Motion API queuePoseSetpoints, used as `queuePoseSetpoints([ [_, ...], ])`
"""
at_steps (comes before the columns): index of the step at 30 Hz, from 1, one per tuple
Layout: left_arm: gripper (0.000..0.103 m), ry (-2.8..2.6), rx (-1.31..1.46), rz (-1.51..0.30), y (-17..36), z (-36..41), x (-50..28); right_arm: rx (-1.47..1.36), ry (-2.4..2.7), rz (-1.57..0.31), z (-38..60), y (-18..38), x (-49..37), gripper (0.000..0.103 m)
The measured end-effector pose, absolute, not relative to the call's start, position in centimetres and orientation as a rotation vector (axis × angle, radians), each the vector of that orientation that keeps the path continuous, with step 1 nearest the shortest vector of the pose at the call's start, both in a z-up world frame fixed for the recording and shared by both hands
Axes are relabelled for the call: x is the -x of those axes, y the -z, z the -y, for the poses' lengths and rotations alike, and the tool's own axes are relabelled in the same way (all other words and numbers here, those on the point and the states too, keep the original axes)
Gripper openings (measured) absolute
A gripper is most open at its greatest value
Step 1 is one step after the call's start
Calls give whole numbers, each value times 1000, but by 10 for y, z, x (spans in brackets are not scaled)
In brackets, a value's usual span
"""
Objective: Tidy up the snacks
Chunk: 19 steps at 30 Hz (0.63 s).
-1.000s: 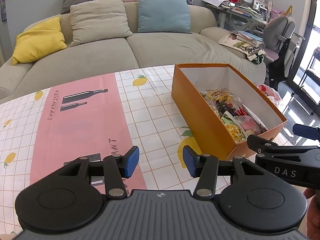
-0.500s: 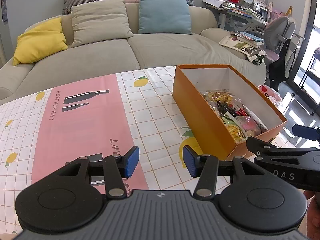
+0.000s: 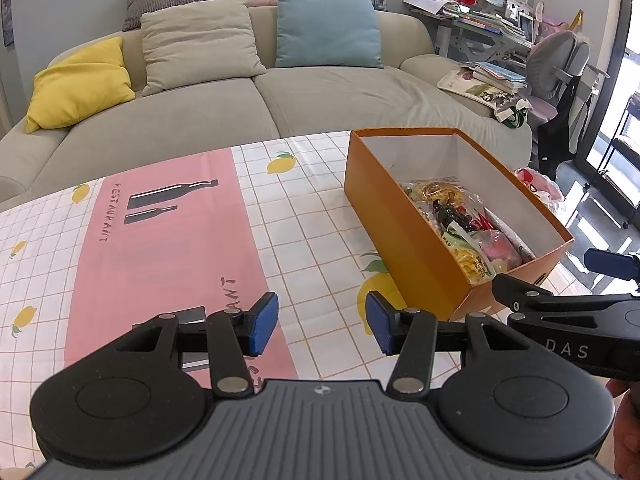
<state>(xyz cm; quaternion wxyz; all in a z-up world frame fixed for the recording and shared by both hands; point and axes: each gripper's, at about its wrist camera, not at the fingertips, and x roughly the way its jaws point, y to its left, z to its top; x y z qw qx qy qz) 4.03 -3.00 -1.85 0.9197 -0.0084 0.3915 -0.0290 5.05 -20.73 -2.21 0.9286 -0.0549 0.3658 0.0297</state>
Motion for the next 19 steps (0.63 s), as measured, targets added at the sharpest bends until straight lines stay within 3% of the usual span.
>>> queuePoseSetpoints([
  [13,60,60,12,-808,19,30,-40,113,-64,-756,207,24,-51,99],
  [19,65,61,13,-806,21,27,-40,115,-65,-762,207,27,-52,100],
])
